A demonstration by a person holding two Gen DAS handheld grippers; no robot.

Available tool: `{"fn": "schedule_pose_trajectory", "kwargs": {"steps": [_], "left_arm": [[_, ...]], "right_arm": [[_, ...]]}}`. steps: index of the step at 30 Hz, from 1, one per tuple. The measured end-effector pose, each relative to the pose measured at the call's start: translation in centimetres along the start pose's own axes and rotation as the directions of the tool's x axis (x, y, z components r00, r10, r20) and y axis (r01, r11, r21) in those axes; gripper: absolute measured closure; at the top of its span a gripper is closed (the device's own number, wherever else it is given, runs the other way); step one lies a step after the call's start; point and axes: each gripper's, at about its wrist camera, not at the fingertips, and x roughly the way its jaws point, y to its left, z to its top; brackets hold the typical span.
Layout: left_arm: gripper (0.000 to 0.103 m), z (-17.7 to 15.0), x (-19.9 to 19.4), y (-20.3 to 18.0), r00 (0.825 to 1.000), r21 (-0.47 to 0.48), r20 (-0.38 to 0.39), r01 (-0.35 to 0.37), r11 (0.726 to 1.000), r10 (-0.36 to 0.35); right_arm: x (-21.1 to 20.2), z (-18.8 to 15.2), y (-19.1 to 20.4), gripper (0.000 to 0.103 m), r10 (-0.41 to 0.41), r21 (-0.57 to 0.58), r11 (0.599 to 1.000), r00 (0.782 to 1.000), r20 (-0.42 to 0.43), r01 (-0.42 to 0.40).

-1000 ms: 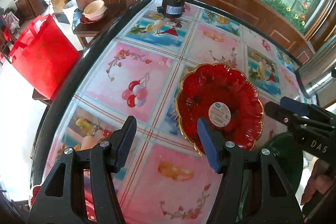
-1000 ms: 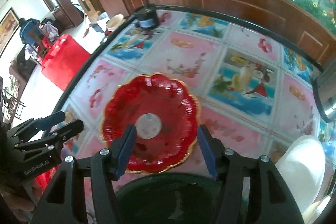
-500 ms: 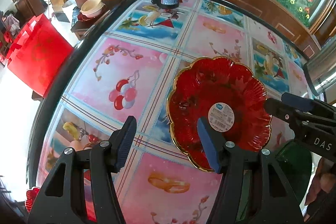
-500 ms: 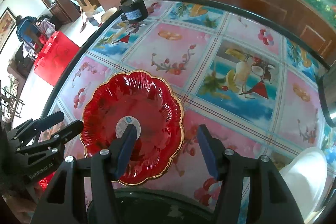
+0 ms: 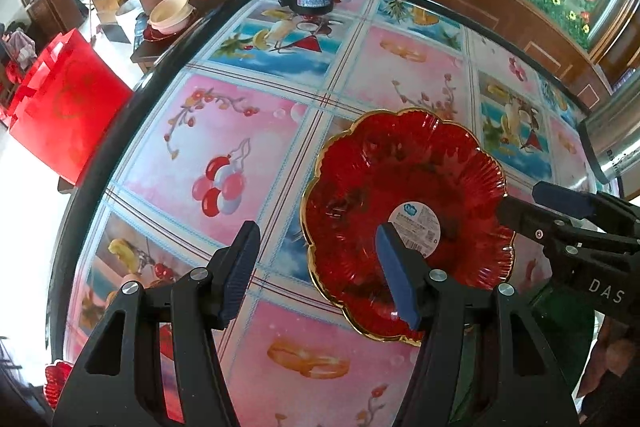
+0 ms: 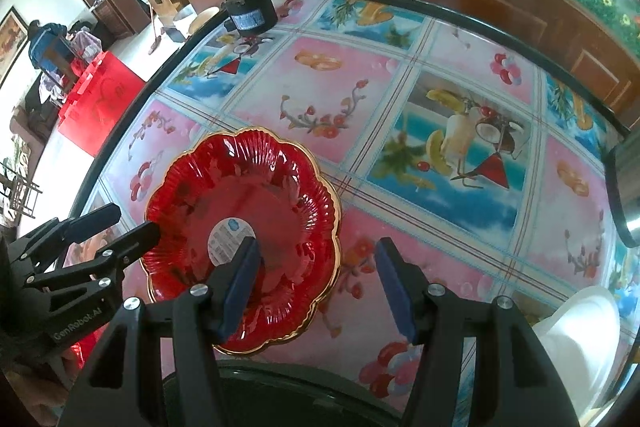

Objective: Organize plates and bowls
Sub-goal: 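Lower the left gripper onto the rim of the smaller labelled red plate, then close the left gripper on the smaller red plate's rim above the large plate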

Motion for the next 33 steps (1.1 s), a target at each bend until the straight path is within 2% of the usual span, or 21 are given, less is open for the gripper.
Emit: {"fn": "schedule_pose_trajectory", "kwargs": {"steps": [10, 16, 18, 19, 20, 21, 22, 23, 28, 33], "left_arm": [[0.042, 0.2, 1.2, -0.2, 1.000, -0.007, -0.014, -0.001, 1.000, 0.001], [0.042, 0.1, 2.0, -0.4, 0.999, -0.022, -0.034, 0.021, 1.000, -0.021], [0.042, 0.1, 2.4, -0.3, 0.998, -0.038, -0.044, 0.040, 0.998, -0.042], [0.042, 0.0, 2.5, -0.2, 0.998, -0.045, -0.048, 0.049, 0.998, -0.051], [0.043, -0.1, 2.7, -0.2, 0.997, -0.047, -0.054, 0.055, 0.997, -0.057], [0.045, -0.1, 2.9, -0.3, 0.996, -0.043, -0.062, 0.063, 0.997, -0.066], [0.053, -0.2, 3.0, -0.3, 0.995, -0.037, -0.067, 0.069, 0.997, -0.072], [0.055, -0.3, 3.1, -0.5, 0.996, -0.028, -0.069, 0.057, 0.998, -0.059], [0.064, -0.4, 3.1, -0.2, 0.997, -0.021, -0.065, 0.036, 0.999, -0.037], [0.064, -0.5, 2.4, 0.4, 0.998, -0.031, -0.048, 0.033, 0.999, -0.035]], "right_arm": [[0.6, 0.1, -0.1, 0.043, -0.010, -0.024, 1.000, 1.000, -0.023, 0.010], [1.4, 0.2, 0.0, 0.044, -0.022, -0.047, 0.999, 0.998, -0.054, 0.020], [1.8, 0.3, 0.0, 0.063, -0.010, -0.049, 0.999, 0.997, -0.071, 0.007], [2.0, 0.2, 0.0, 0.068, -0.007, -0.048, 0.999, 0.997, -0.080, 0.003], [2.2, 0.2, 0.0, 0.077, -0.006, -0.048, 0.999, 0.996, -0.086, 0.002], [2.3, 0.1, 0.1, 0.084, -0.008, -0.050, 0.999, 0.996, -0.089, 0.004], [2.4, 0.0, 0.1, 0.087, -0.009, -0.055, 0.998, 0.996, -0.088, 0.004], [2.4, 0.0, 0.1, 0.094, -0.002, -0.055, 0.998, 0.996, -0.091, -0.003], [2.2, -0.2, 0.4, 0.094, -0.008, -0.064, 0.998, 0.996, -0.085, 0.002], [1.5, -0.1, 0.6, 0.095, 0.005, -0.055, 0.998, 0.999, -0.052, -0.008]]}}
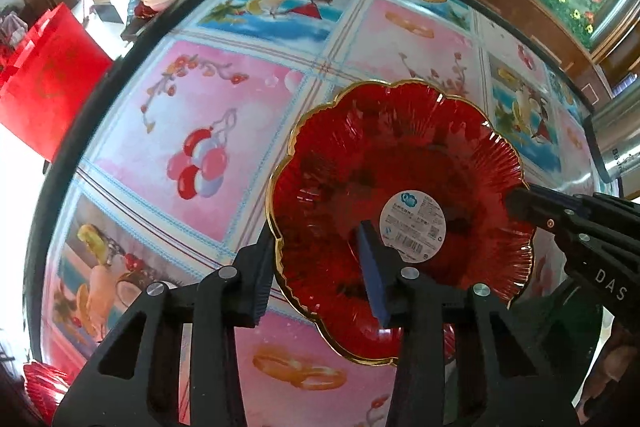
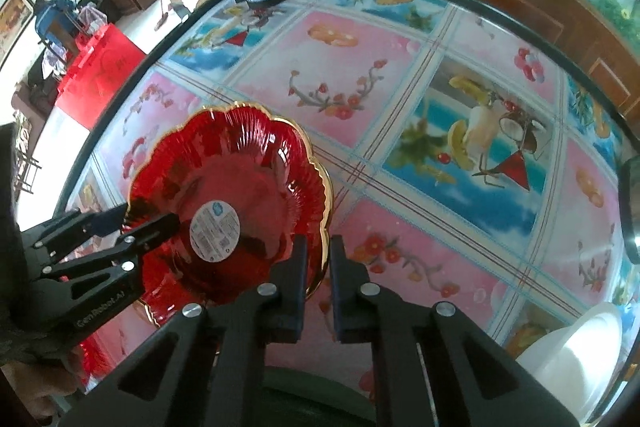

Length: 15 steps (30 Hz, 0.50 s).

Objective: Organize plates and bowls
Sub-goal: 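Close the left gripper on the smaller red plate's rim above the large plate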

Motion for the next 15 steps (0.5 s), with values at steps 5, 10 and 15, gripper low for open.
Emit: {"fn": "schedule_pose_trajectory", "kwargs": {"steps": [5, 10, 15], "left_arm": [[0.064, 0.2, -1.5, 0.6, 1.000, -0.010, 0.031, 0.004, 1.000, -0.003], [0.064, 0.2, -3.5, 1.4, 0.998, -0.007, 0.059, 0.010, 1.000, -0.010], [0.064, -0.2, -5.5, 2.5, 0.996, 0.000, 0.084, 0.010, 1.000, -0.010]], "right_arm": [[-0.5, 0.1, 0.9, 0.094, -0.010, -0.018, 1.000, 1.000, 0.015, 0.010], [-1.4, 0.1, 1.6, 0.094, 0.008, -0.011, 1.000, 0.999, 0.033, -0.007], [-2.6, 0.1, 3.2, 0.094, 0.014, -0.022, 1.000, 0.998, 0.053, -0.013]]}}
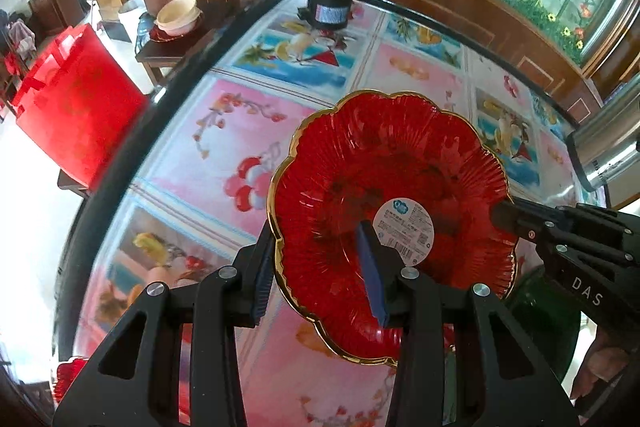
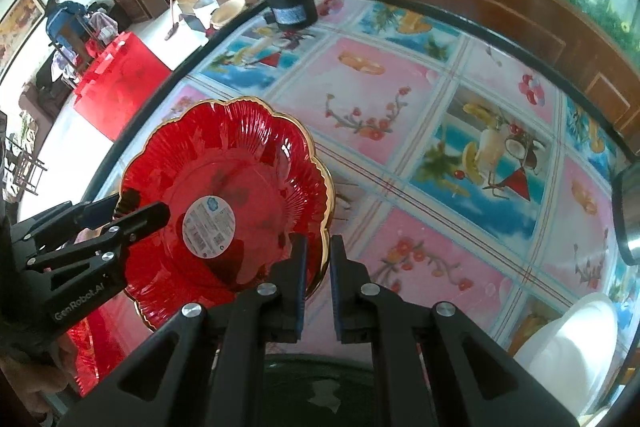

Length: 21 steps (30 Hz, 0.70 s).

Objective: Organize plates and bowls
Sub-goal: 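Close the left gripper on the smaller red plate's rim above the large plate, then lift the two stacked red plates together with the left gripper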

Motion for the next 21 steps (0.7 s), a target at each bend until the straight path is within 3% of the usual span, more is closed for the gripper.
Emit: {"fn": "schedule_pose_trajectory", "kwargs": {"steps": [9, 21], "left_arm": [[0.064, -1.7, -4.4, 4.0, 0.999, -0.018, 0.039, 0.007, 1.000, -0.007], [0.064, -7.9, -10.8, 11.9, 0.998, -0.031, 0.064, 0.024, 0.999, -0.022]], "right_arm": [[-2.7, -1.1, 4.9, 0.094, 0.029, -0.031, 0.999, 0.999, 0.034, -0.028], [-5.2, -5.6, 14.2, 0.093, 0.080, -0.073, 0.994, 0.995, 0.053, -0.076]]}}
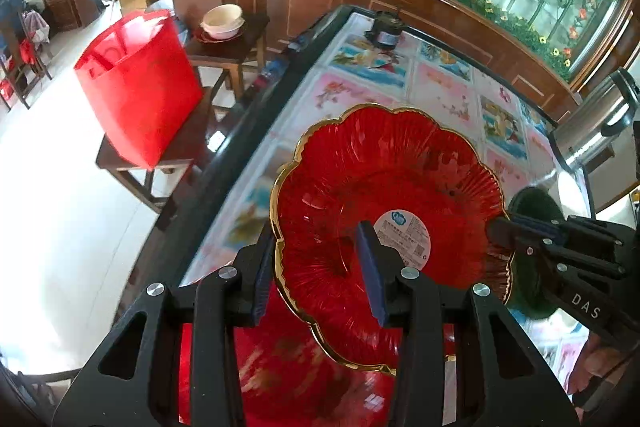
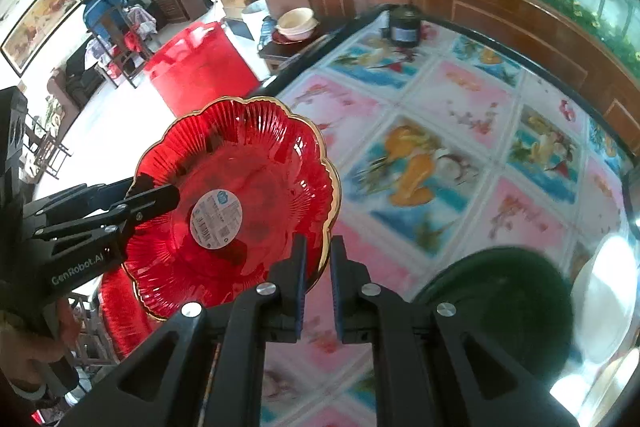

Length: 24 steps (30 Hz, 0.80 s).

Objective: Organize plates and bowls
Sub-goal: 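Lift the two stacked red plates together with the left gripper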

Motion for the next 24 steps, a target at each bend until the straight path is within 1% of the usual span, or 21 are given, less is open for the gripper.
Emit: {"fn": "schedule_pose_trajectory", "kwargs": {"steps": [7, 13, 21, 24], "left_arm": [[0.064, -3.3, -2.0, 3.6, 1.000, 0.024, -0.014, -0.025, 0.999, 0.026], [0.064, -5.9, -1.9, 5.8, 0.998, 0.037, -0.051, -0.046, 0.998, 0.048], [0.064, -8.4, -0.7, 6.9, 0.995, 0.056, -0.088, -0.051, 0.997, 0.056], [0.064, -9.1, 0.3, 6.8, 0.992, 0.064, -0.109, -0.055, 0.996, 0.062]], "right_arm": [[0.3, -2.6, 5.0, 0.092, 0.021, -0.002, 1.000, 1.000, -0.013, -0.021], [1.2, -5.0, 8.1, 0.091, 0.030, 0.013, 0.999, 0.999, -0.045, -0.030], [2.5, -7.4, 9.6, 0.090, 0.030, 0.026, 0.999, 0.995, -0.095, -0.028], [3.3, -7.9, 9.9, 0.090, 0.012, 0.021, 1.000, 0.993, -0.118, -0.010]]}}
